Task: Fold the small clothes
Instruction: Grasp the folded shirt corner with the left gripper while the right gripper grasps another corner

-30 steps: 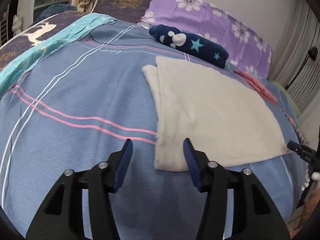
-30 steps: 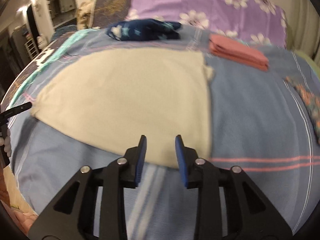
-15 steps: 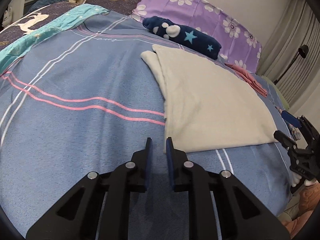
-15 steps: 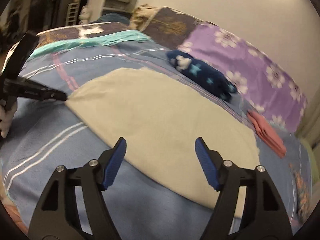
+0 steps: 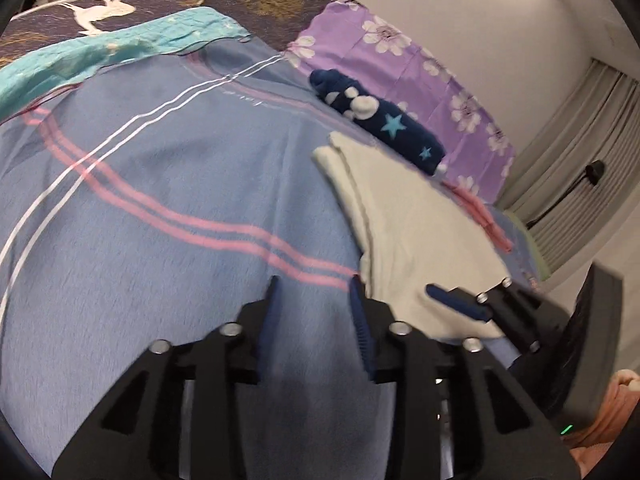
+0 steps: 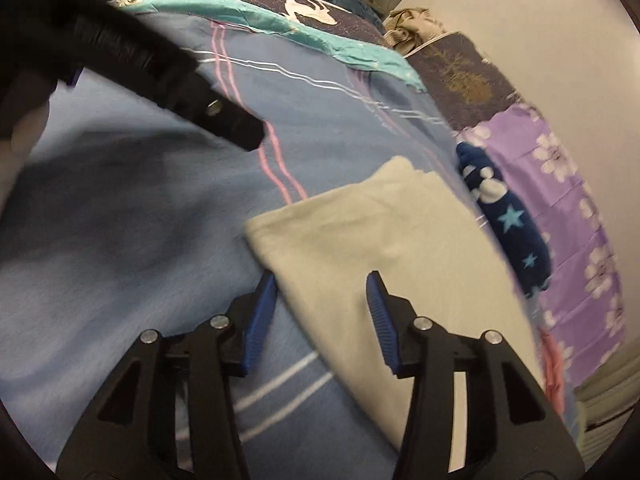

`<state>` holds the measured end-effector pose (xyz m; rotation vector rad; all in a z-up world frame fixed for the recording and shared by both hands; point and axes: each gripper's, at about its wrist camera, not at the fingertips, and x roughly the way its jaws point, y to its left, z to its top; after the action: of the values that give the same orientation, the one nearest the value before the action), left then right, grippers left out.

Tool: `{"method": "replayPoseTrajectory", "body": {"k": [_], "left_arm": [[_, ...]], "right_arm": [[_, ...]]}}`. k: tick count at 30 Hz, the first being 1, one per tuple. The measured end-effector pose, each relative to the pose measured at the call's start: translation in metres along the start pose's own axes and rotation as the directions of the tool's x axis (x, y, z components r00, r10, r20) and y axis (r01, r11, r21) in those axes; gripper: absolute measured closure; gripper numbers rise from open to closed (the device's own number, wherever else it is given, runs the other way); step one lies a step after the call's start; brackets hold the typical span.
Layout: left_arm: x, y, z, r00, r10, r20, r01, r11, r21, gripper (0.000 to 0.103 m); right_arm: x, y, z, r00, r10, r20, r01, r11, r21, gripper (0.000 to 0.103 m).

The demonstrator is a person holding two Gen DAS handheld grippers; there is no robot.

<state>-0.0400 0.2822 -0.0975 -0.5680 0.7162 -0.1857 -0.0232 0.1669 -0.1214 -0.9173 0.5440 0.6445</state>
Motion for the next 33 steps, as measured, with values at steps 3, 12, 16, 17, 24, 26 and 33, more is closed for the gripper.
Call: {"method": "replayPoseTrajectory", "body": {"k": [3,12,16,17,24,26,33], "left_arm": [[0.021,0.003,0.029,0.993,-0.114,-0.032,0.114,0.993,-0.015,0.055],[0.146,-0.002,0.088,0.923,-0.284,-0.258,0.266,0.959,-0.102,0.048],[0.178,0.003,0.114,0.920,-0.305,-0.247,0.270,0.949,-0.164,0.066],[0.184,0.003,0.117,0.924,-0.285,-0.254,0.249,0.954,-0.167,0.086],[0.170,-0.029,0.135,0.927,-0.318,-0.200,0.296,0.946,-0.133,0.094],[0.164,-0.049,0.141,0.932,-0.302,-0.200,0.290,0.953,-0.088,0.094],[0.161,-0.111,0.156,0.940,-0.275,-0.205,0.280,0.960,0.000,0.094]], "right_arm": [[0.003,-0.002,0.002,0.999,-0.035,-0.022,0.036,0.999,0.026,0.057],[0.012,-0.010,0.004,0.999,-0.017,-0.044,0.021,0.996,0.088,0.057],[0.029,-0.011,0.016,0.999,-0.013,-0.040,0.017,0.996,0.091,0.070],[0.033,-0.011,0.018,0.999,-0.025,-0.033,0.028,0.996,0.084,0.076],[0.007,-0.062,0.006,0.999,0.017,0.049,-0.031,0.954,0.298,0.096],[-0.007,-0.084,-0.003,0.997,0.011,0.076,-0.039,0.924,0.380,0.096],[-0.044,-0.144,-0.038,0.991,-0.045,0.128,-0.036,0.824,0.566,0.096]]}}
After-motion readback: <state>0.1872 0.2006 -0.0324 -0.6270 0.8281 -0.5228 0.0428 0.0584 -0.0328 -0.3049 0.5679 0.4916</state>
